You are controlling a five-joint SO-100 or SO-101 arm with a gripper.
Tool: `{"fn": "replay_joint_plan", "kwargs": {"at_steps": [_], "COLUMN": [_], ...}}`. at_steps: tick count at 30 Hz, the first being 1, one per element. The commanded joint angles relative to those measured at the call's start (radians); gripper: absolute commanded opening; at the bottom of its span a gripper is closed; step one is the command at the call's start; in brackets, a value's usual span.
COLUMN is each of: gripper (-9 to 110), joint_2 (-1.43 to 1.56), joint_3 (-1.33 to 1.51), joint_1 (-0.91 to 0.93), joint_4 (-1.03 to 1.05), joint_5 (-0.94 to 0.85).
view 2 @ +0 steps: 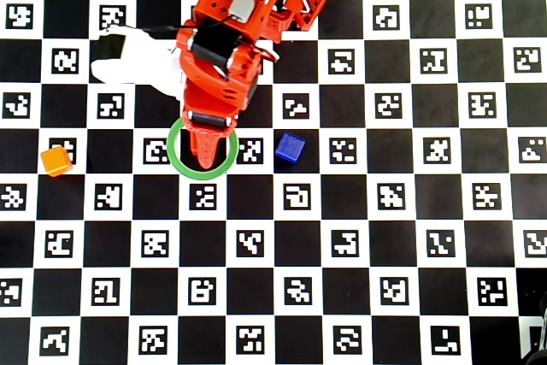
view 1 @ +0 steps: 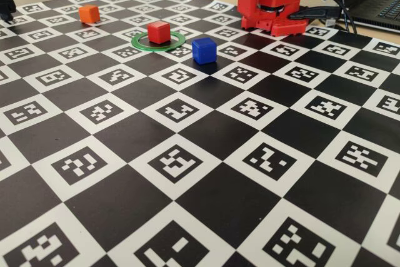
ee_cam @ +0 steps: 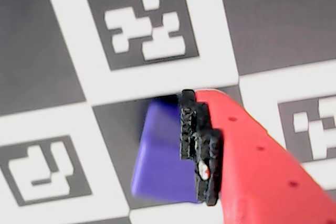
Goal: Grab the red cube then put it in the green circle then put the blue cube on top and finally the orange cube on top
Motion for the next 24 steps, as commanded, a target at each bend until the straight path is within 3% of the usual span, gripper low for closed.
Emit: {"fn": "replay_joint_plan", "kwargs": {"at_steps": [1, 12, 24], "gripper": [38, 37, 37], "joint_2": [0.084, 0.110, 0.040], "joint_3": [-0.137, -0.167, -0.104], "joint_1": [-0.057, -0.181, -0.370], "joint_4": [0.063, 0.086, 0.075], "joint_5": [0.071, 0.308, 0.442]}}
